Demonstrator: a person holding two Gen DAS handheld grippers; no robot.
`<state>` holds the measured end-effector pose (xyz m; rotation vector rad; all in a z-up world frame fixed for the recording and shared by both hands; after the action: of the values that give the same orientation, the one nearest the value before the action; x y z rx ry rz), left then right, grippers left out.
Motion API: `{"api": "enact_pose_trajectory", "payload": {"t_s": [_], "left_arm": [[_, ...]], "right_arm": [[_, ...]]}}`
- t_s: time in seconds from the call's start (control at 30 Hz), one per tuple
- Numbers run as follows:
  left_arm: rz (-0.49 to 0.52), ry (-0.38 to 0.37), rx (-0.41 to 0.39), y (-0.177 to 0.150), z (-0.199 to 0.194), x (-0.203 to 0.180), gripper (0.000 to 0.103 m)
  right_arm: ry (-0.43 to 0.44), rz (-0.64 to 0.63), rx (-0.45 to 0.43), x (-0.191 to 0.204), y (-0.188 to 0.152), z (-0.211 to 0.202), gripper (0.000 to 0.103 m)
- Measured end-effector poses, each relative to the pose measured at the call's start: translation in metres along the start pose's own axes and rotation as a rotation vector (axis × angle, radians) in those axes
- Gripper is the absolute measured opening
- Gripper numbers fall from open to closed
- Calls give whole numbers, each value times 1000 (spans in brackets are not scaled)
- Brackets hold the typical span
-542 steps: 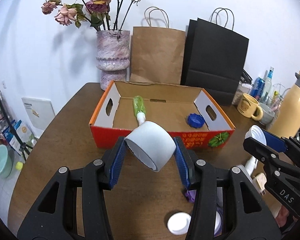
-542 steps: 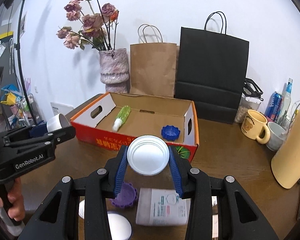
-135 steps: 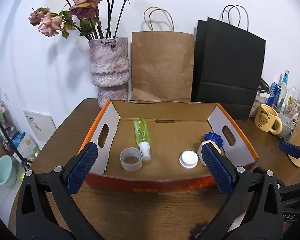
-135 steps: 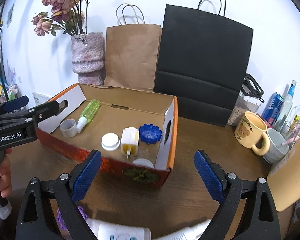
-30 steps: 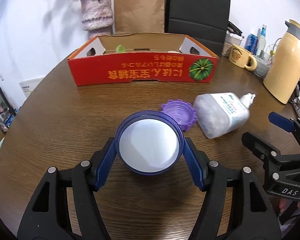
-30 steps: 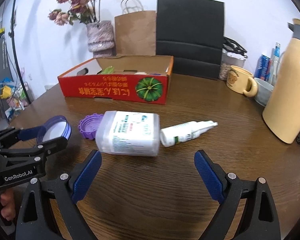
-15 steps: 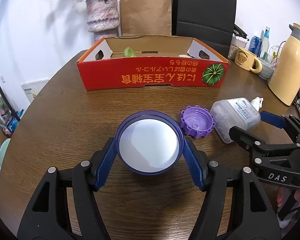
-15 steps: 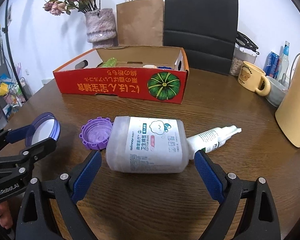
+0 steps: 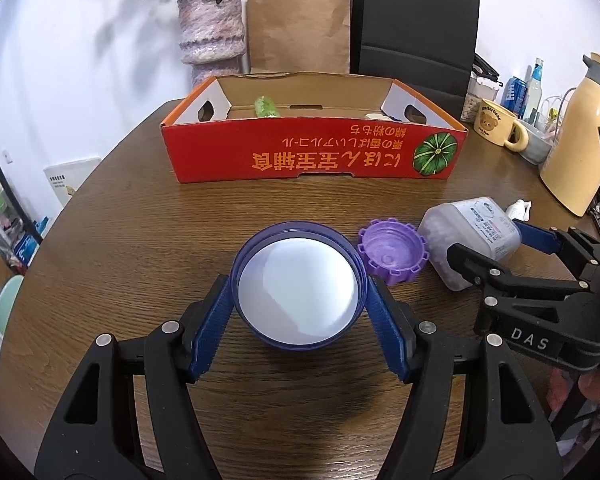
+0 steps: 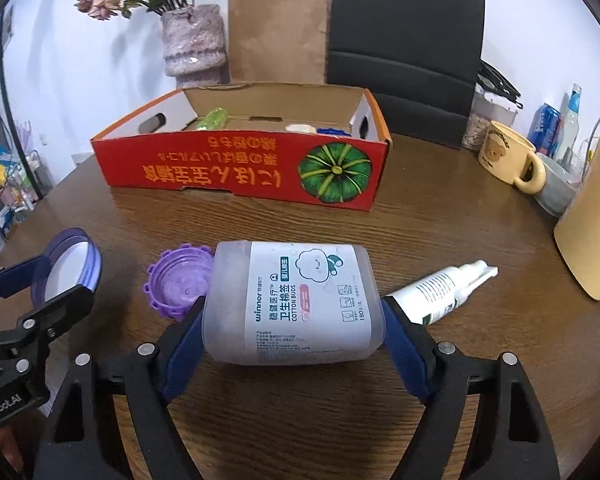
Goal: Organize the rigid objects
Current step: 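Grasp the white plastic bottle with the right gripper while the left gripper holds the lid, then carry the jar lid and white bottle toward the box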
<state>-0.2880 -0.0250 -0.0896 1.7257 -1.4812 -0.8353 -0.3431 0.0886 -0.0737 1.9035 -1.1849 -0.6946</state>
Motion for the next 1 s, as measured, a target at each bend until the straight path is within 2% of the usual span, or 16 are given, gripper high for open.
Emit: {"api": "enact_pose_trajectory", "payload": {"t_s": [0.23, 0.47, 1.0], "left_arm": [[2, -5, -7, 1, -2, -1, 63], [20, -1, -37, 11, -12, -4, 63], [-5, 23, -133, 69, -18, 12, 63]], "right_arm": [[-5, -30, -73, 6, 6, -15, 86], [2, -25, -107, 9, 13, -23, 86], [9, -28, -220, 15, 67, -38, 86]]}}
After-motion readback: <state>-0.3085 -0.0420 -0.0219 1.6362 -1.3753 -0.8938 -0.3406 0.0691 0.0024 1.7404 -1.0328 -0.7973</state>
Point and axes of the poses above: each gripper's, at about its wrist camera, not at the fingertips, and z roughly the way its jaws point, x to its left, y to its top, the point moved 8 cm from there along z, roughly the way its jaws point, and after that the axes turned 11 degrees about -x, right-handed, at the moved point
